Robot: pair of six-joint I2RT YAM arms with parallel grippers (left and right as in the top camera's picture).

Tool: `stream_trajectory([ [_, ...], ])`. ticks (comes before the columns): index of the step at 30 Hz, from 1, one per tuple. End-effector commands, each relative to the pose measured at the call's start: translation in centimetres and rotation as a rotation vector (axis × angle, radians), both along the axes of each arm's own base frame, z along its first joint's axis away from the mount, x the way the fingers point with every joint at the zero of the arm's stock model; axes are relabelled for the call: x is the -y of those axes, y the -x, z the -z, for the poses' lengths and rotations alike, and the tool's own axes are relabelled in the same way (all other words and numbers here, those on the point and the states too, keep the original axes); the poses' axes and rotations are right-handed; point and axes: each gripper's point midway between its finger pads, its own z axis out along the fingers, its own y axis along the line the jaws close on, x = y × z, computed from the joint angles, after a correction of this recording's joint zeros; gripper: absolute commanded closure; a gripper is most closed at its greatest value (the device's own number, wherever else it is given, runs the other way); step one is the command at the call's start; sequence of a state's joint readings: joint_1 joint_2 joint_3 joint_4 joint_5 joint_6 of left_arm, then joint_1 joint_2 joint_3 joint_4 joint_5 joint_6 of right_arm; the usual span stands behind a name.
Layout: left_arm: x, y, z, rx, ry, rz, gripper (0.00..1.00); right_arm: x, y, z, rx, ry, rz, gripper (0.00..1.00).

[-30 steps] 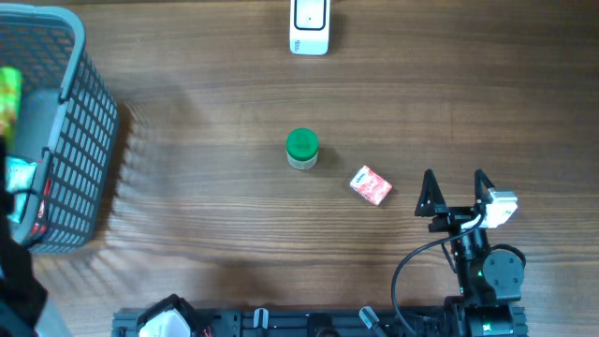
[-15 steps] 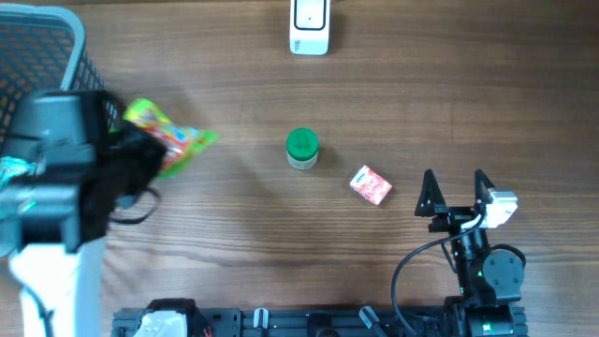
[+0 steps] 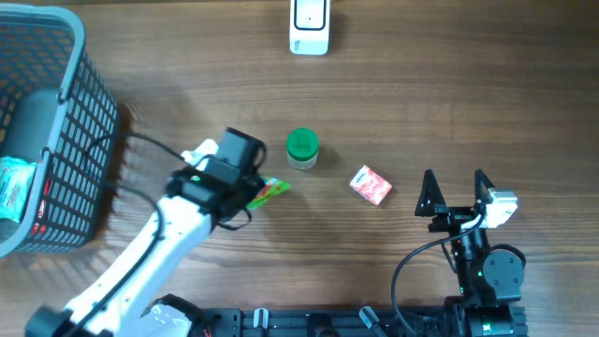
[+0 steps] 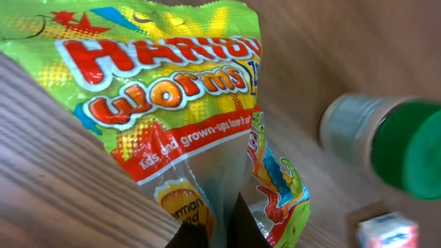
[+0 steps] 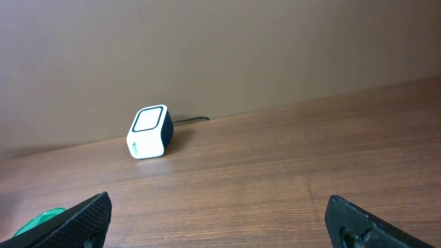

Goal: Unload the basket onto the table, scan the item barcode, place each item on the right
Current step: 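Carry the Haribo bag out and drop it left of the jar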

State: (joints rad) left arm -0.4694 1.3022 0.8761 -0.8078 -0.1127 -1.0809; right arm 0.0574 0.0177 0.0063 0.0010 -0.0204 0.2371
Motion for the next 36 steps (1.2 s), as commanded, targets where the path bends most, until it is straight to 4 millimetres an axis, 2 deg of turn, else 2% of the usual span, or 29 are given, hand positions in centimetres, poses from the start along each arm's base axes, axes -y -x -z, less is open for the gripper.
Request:
stream_trajectory([
  [1, 0.1, -0.8, 1.3, 0.025, -0.119, 0.000, 0.96, 0.1, 0.0, -0.1, 0.007, -0.002, 0.009, 0.01],
  [7, 0.3, 0.4, 5.2, -0.110, -0.156, -0.050, 0.96, 0.1, 0.0, -0.1, 0.007, -0.002, 0.009, 0.00],
  [9, 0.3, 0.6, 5.8, -0.132, -0.162, -0.049, 0.95, 0.1, 0.0, -0.1, 0.007, -0.002, 0.009, 0.00],
  [10, 0.3, 0.6, 5.8, -0.133, -0.163, -0.048, 0.77, 0.1, 0.0, -0.1, 0.007, -0.002, 0.009, 0.00],
  [12, 0.2, 0.8, 5.1, -0.124, -0.157, -0.048, 0.58, 0.1, 0.0, -0.1, 0.007, -0.002, 0.009, 0.00],
  [13, 0.2, 0.7, 4.6, -0.114, -0.151, -0.048, 0.52, 0.1, 0.0, -0.1, 0.007, -0.002, 0.009, 0.00],
  [14, 0.2, 0.7, 4.0, -0.101, -0.144, -0.046, 0.34, 0.1, 0.0, -0.1, 0.007, -0.002, 0.009, 0.00],
  [15, 0.3, 0.6, 3.4, -0.084, -0.135, -0.042, 0.20, 0.1, 0.0, -0.1, 0.007, -0.002, 0.009, 0.00],
  [16, 0.3, 0.4, 2.4, -0.058, -0.122, -0.041, 0.11, 0.1, 0.0, -0.1, 0.007, -0.002, 0.009, 0.00],
  [19, 0.1, 0.1, -0.4, 0.015, -0.102, -0.052, 0.05, 0.1, 0.0, -0.1, 0.007, -0.002, 0.009, 0.00],
  [22, -0.5, -0.4, -4.1, 0.109, -0.093, -0.065, 0.00, 0.1, 0.0, -0.1, 0.007, -0.002, 0.009, 0.00],
  [27, -0.7, -1.5, -10.3, 0.277, -0.082, 0.007, 0.00, 0.1, 0.0, -0.1, 0.007, -0.002, 0.009, 0.00],
  [32, -0.6, -2.8, -18.2, 0.464, -0.105, 0.113, 0.00, 0.1, 0.0, -0.1, 0.007, -0.002, 0.009, 0.00],
  [36, -1.9, -3.1, -23.4, 0.568, -0.161, 0.102, 0.00, 0.1, 0.0, -0.1, 0.007, -0.002, 0.009, 0.00],
])
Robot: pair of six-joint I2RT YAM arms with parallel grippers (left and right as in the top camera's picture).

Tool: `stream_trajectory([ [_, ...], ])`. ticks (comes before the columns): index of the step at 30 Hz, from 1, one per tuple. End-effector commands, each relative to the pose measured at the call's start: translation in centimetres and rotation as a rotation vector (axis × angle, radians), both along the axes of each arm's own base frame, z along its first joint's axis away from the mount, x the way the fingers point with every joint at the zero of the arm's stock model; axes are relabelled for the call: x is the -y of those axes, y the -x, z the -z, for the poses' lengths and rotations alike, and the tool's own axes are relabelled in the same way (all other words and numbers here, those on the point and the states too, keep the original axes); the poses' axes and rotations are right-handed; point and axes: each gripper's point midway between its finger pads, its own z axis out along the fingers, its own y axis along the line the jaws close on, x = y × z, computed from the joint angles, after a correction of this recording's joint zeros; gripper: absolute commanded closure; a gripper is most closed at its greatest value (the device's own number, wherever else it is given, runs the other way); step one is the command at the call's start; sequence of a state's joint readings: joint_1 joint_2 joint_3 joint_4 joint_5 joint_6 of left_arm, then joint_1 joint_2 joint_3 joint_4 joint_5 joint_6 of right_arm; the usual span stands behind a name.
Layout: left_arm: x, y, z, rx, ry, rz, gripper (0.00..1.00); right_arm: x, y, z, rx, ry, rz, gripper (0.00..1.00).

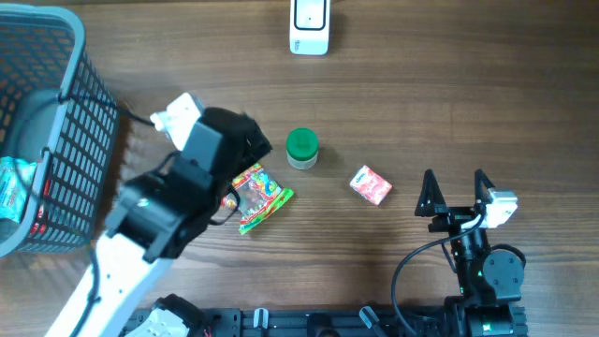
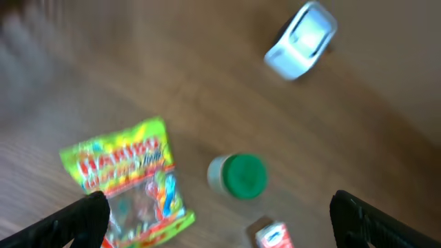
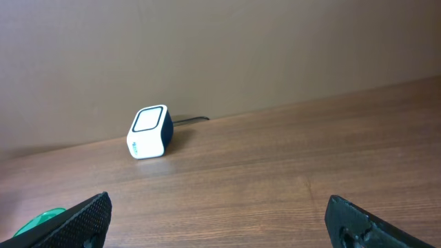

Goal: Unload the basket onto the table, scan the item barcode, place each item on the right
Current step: 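Carry the Haribo bag out and drop it left of the jar, then reach the left gripper into the basket and grasp the red Nescafe stick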

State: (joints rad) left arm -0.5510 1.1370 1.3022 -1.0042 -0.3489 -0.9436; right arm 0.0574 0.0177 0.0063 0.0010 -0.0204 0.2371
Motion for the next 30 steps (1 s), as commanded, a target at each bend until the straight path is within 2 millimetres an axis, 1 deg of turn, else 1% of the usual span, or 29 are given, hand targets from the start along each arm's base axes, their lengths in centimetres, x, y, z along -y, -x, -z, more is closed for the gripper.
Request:
stream_trajectory([
  [1, -2.2, -0.3, -6.4, 0.157, -0.114, -0.004, 0.00, 0.1, 0.0, -0.1, 0.007, -0.002, 0.009, 0.00],
  [2, -2.9, -0.1, -7.9, 0.183, -0.124, -0.017, 0.00, 0.1, 0.0, -0.1, 0.007, -0.002, 0.009, 0.00],
  [4, -3.8, 0.0, -9.6, 0.212, -0.128, -0.039, 0.00, 0.1, 0.0, -0.1, 0.007, -0.002, 0.009, 0.00],
  [5, -4.7, 0.2, -10.8, 0.230, -0.140, -0.051, 0.00, 0.1, 0.0, -0.1, 0.007, -0.002, 0.009, 0.00],
  [8, -7.1, 0.4, -12.6, 0.251, -0.165, -0.101, 0.00, 0.1, 0.0, -0.1, 0.007, -0.002, 0.009, 0.00],
  [9, -7.7, 0.5, -12.9, 0.253, -0.170, -0.120, 0.00, 0.1, 0.0, -0.1, 0.007, -0.002, 0.009, 0.00],
  [11, -9.7, 0.6, -13.6, 0.261, -0.190, -0.176, 0.00, 0.1, 0.0, -0.1, 0.007, -0.002, 0.009, 0.00],
  [15, -12.6, 0.8, -14.6, 0.267, -0.237, -0.246, 0.00, 0.1, 0.0, -0.1, 0.007, -0.002, 0.009, 0.00],
  [19, -14.3, 1.2, -15.6, 0.282, -0.273, -0.284, 0.00, 0.1, 0.0, -0.1, 0.007, -0.002, 0.009, 0.00],
  [25, -17.6, 1.7, -17.7, 0.342, -0.279, -0.419, 0.00, 0.1, 0.0, -0.1, 0.007, -0.002, 0.009, 0.00],
  [30, -20.9, 2.6, -18.1, 0.341, -0.301, -0.546, 0.00, 0.1, 0.0, -0.1, 0.007, -0.002, 0.009, 0.00],
])
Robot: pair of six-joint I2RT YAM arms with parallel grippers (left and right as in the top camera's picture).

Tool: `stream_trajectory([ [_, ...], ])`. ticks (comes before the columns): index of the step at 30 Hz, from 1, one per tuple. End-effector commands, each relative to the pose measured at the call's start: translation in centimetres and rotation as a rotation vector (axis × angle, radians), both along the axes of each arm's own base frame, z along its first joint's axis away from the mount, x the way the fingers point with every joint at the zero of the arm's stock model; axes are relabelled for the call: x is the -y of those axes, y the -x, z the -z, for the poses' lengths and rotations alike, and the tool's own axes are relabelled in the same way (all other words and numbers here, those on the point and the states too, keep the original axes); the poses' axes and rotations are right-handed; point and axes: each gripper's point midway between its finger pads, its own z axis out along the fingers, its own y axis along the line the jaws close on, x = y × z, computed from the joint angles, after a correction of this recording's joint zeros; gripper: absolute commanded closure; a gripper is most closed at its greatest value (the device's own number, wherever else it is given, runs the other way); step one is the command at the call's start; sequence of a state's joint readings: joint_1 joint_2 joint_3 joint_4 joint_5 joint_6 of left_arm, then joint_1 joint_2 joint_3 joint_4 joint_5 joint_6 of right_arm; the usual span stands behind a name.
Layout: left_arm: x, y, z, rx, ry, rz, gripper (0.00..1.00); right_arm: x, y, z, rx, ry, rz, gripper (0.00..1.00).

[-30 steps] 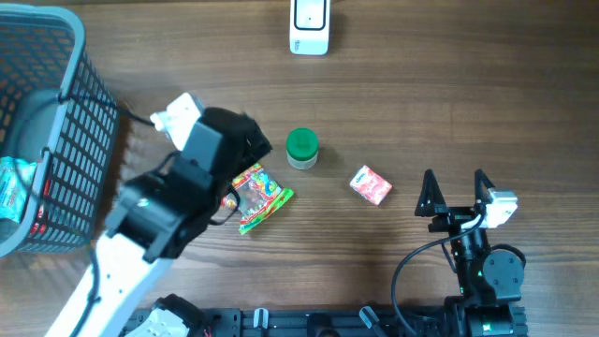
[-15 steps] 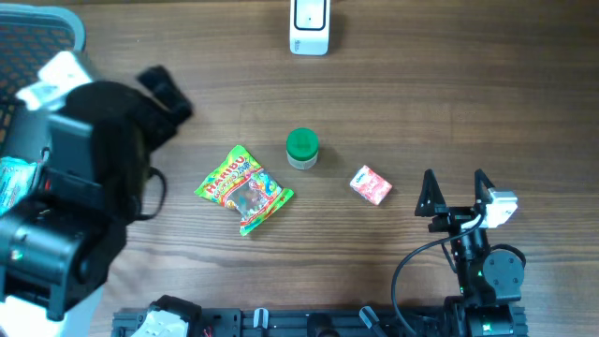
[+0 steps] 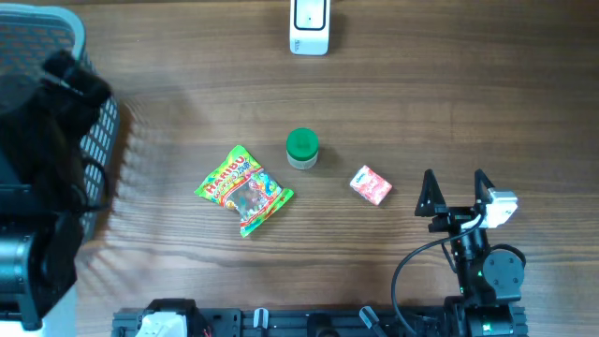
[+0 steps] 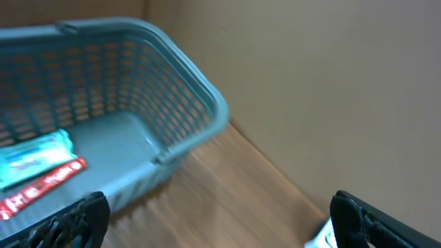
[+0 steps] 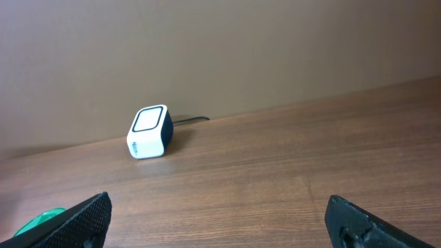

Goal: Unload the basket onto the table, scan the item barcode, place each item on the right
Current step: 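Reach the left gripper into the basket and grasp the red Nescafe stick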

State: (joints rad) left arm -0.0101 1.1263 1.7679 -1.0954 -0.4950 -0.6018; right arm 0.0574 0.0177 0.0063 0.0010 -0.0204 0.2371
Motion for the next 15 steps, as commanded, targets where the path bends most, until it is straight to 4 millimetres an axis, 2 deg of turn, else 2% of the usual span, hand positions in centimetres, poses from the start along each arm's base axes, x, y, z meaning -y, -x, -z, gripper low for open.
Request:
stream_trajectory([
  [1, -3.4, 1.4, -0.9, 0.011, -0.031, -0.129, 0.00, 0.1, 0.0, -0.1, 0.007, -0.002, 0.008, 0.00],
  [6, -7.7, 2.7, 0.5, 0.002, 0.043, -0.328, 0.00, 0.1, 0.0, -0.1, 0.007, -0.002, 0.009, 0.00],
  [10, -11.2, 3.7, 3.5, -0.019, 0.183, -0.522, 0.00, 0.1, 0.0, -0.1, 0.007, -0.002, 0.009, 0.00],
  [15, -15.3, 2.2, 8.3, -0.130, 0.308, -0.596, 0.00, 0.1, 0.0, -0.1, 0.007, -0.002, 0.009, 0.00],
])
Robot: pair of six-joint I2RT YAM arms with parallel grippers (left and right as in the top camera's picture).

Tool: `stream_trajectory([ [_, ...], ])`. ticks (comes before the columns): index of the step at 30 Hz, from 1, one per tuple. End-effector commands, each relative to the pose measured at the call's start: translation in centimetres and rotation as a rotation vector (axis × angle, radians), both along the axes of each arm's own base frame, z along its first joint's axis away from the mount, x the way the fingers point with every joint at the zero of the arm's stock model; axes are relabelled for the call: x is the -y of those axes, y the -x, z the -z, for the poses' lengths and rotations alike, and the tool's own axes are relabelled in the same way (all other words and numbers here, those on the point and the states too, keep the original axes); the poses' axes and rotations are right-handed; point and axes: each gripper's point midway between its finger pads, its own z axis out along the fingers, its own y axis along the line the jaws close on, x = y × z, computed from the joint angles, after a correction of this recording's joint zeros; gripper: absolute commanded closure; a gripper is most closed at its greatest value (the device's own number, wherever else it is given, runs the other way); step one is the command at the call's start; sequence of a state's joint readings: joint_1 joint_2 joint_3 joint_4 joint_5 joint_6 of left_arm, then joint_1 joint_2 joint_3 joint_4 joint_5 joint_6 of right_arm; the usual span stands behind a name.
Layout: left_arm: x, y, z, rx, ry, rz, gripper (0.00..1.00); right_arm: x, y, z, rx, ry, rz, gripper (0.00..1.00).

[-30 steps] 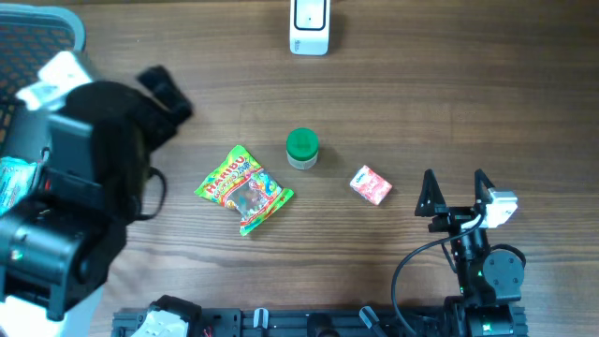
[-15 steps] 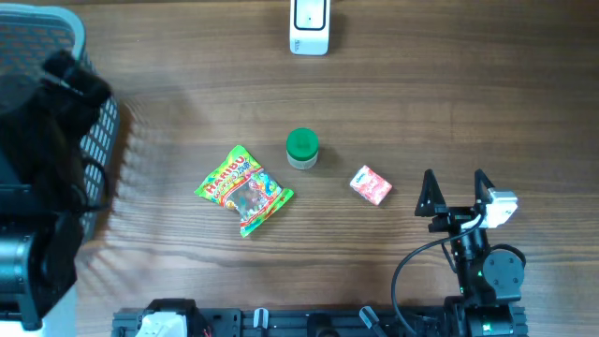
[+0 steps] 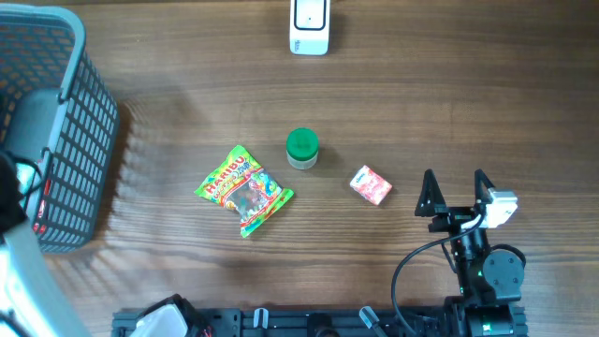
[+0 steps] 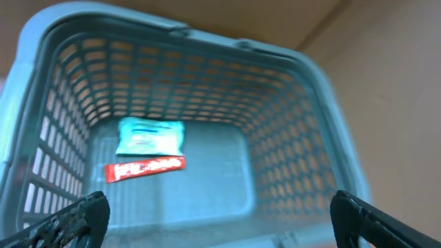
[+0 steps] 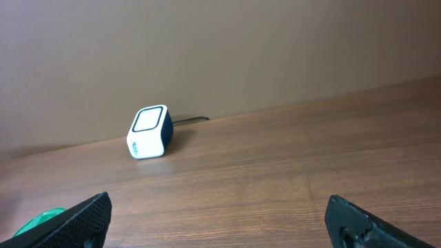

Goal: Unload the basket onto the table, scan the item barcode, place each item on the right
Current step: 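Reach the left gripper into the basket and grasp the red Nescafe stick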

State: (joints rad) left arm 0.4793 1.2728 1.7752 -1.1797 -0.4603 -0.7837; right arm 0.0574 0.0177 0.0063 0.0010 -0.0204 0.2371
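The white barcode scanner (image 3: pixel 310 26) stands at the table's far edge, and it also shows in the right wrist view (image 5: pixel 149 131). A Haribo worms bag (image 3: pixel 243 189) lies flat mid-table, beside a green-lidded jar (image 3: pixel 301 148) and a small pink box (image 3: pixel 371 184). My left gripper (image 4: pixel 219 220) is open above the grey basket (image 4: pixel 289 83), looking down on a blue-white packet (image 4: pixel 149 136) and a red bar (image 4: pixel 145 167) inside. Only part of the left arm (image 3: pixel 14 253) shows in the overhead view. My right gripper (image 3: pixel 455 192) rests open near the front right, holding nothing.
The basket (image 3: pixel 84 112) fills the table's left end, its mesh walls standing high. The back wall rises just behind the scanner. The jar's green lid (image 5: pixel 38 222) shows at the lower left of the right wrist view.
My left arm has moved further left and toward the front edge. Its wrist camera saw the basket from the side and now looks straight down into it. The right arm has not moved.
My left gripper was shut on the Haribo bag beside the jar. Then it was open and raised, with the bag lying on the table. Then the arm was over by the basket, and now it hangs above the basket's inside. The right gripper stayed open and still.
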Motion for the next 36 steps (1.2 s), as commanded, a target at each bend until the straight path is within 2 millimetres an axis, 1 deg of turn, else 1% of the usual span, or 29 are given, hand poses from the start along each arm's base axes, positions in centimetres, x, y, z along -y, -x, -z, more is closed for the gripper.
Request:
stream_trajectory([
  [1, -3.1, -1.4, 3.8, -0.020, 0.142, -0.071, 0.00, 0.1, 0.0, -0.1, 0.007, -0.002, 0.009, 0.00],
  [4, -5.3, -1.7, 6.9, -0.099, 0.198, -0.123, 0.00, 0.1, 0.0, -0.1, 0.007, -0.002, 0.009, 0.00],
  [6, -6.3, -1.9, 9.1, -0.149, 0.252, -0.140, 0.00, 0.1, 0.0, -0.1, 0.007, -0.001, 0.009, 0.00],
  [12, -7.8, -3.0, 17.1, -0.239, 0.512, -0.153, 0.00, 0.1, 0.0, -0.1, 0.007, -0.002, 0.009, 0.00],
  [15, -8.6, -2.8, 19.9, -0.272, 0.583, -0.210, 0.00, 0.1, 0.0, -0.1, 0.007, -0.003, 0.009, 0.00],
  [19, -9.5, -3.3, 22.9, -0.328, 0.615, -0.219, 0.00, 0.1, 0.0, -0.1, 0.007, -0.002, 0.009, 0.00],
  [26, -10.2, -4.2, 27.8, -0.405, 0.669, -0.228, 0.00, 0.1, 0.0, -0.1, 0.007, -0.002, 0.009, 0.00],
  [27, -10.5, -4.4, 28.8, -0.419, 0.677, -0.231, 0.00, 0.1, 0.0, -0.1, 0.007, -0.002, 0.009, 0.00],
  [31, -10.7, -4.6, 30.8, -0.452, 0.692, -0.228, 0.00, 0.1, 0.0, -0.1, 0.007, -0.002, 0.009, 0.00],
  [36, -10.5, -5.6, 33.0, -0.502, 0.694, -0.171, 0.00, 0.1, 0.0, -0.1, 0.007, -0.002, 0.009, 0.00],
])
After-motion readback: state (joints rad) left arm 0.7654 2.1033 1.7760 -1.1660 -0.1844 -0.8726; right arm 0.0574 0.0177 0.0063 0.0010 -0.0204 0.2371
